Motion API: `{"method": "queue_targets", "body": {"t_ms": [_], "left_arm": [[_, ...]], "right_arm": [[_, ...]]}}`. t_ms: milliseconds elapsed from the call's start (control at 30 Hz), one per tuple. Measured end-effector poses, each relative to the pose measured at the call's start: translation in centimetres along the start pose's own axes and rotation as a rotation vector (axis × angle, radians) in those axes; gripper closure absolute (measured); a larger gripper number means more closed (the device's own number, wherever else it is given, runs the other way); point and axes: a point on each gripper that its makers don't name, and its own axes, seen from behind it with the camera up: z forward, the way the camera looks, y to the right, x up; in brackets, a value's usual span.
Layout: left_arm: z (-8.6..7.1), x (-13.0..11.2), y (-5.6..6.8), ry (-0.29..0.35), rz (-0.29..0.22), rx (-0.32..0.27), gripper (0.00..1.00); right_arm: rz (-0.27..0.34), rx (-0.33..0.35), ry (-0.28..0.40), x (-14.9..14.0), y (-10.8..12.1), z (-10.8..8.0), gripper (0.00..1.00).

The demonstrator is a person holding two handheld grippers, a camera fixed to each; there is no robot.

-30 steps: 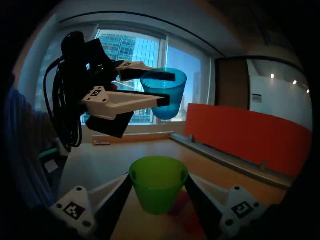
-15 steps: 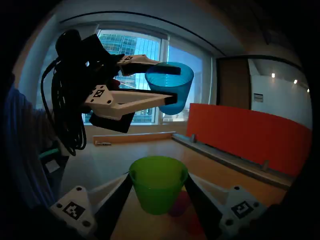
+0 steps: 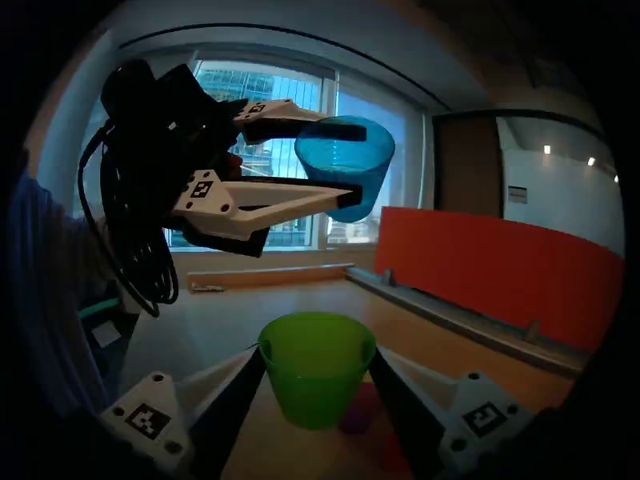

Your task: Pour water

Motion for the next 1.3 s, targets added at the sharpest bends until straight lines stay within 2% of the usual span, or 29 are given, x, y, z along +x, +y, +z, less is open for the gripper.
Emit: {"method": "queue_targets", "body": {"t_ms": [700,1300], "left_arm": [[0.3,0.8,-0.1,0.011,0.100,0.011,0.14],[0.4,1.5,-0.4,0.026,0.151,0.013,0.14]], "right_arm": [[-0.004,-0.004,0.000,0.0,0.3,-0.2,0.09],[-0.010,-0.013,0.008,0.4,0.7,-0.5,0.09]]}}
